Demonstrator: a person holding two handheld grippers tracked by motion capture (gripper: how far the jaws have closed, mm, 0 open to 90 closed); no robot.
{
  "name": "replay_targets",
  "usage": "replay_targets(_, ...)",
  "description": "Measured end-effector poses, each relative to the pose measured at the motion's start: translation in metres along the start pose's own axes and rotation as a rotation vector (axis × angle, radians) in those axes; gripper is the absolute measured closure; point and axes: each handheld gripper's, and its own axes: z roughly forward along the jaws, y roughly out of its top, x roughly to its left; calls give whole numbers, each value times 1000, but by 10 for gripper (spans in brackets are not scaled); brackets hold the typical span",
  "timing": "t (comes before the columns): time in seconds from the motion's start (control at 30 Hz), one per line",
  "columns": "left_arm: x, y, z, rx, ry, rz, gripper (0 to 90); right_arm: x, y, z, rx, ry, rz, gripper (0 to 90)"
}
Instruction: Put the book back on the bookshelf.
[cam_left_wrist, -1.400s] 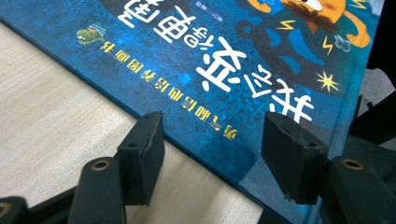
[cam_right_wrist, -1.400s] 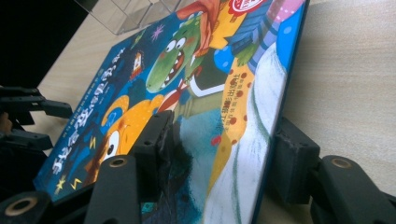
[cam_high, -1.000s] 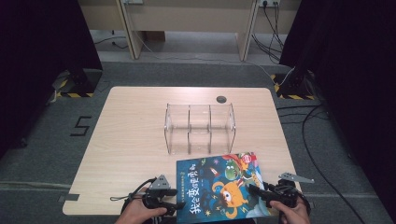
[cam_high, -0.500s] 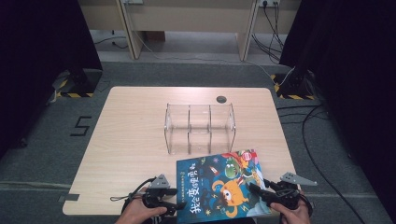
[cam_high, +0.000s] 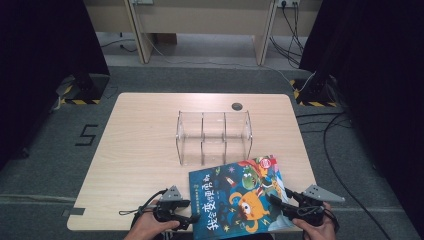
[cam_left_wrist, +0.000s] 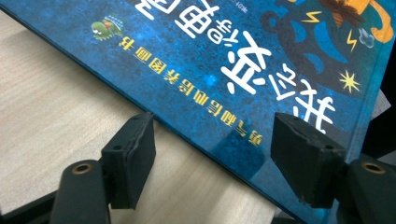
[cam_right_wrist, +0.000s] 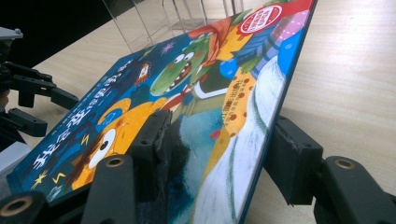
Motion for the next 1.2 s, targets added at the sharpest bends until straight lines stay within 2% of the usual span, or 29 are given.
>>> replay_targets(0.1, 3, 3, 4, -17, -6, -23, 281, -1, 1, -2, -10, -2, -7, 447)
replay_targets(0.2, 5, 6, 9, -34, 11, -13, 279, -2, 0, -5, -21, -16, -21, 445)
replay_targets(0.3, 9, 10, 12, -42, -4, -29, 277, -2, 2, -10, -45, -23, -57, 444)
replay_targets(0.43, 11, 11, 14, -54, -15, -44, 273, -3, 1, -13, -54, -41, -65, 442)
replay_targets(0.5, 12, 12, 16, -58, -31, -54, 271, -3, 1, -14, -69, -39, -85, 442)
replay_targets(0.6, 14, 14, 17, -64, -69, -104, 250, 0, 3, -16, -77, -53, -127, 441)
replay_targets(0.67, 14, 15, 19, -65, -84, -113, 252, 0, 3, -15, -71, -57, -130, 441)
replay_targets(0.77, 12, 17, 21, -56, -94, -103, 286, -2, 2, -14, -75, -53, -119, 440)
replay_targets(0.83, 12, 20, 22, -32, -93, -116, 293, -3, 1, -13, -66, -60, -109, 439)
replay_targets(0.97, 13, 24, 22, -21, -93, -133, 327, -6, -3, -10, -34, -67, -64, 438)
replay_targets(1.07, 11, 24, 21, -35, -100, -121, 346, -10, -7, -8, -17, -65, -43, 437)
replay_targets(1.2, 7, 28, 18, -87, -146, -104, 438, -12, -10, -4, 44, -83, -39, 436)
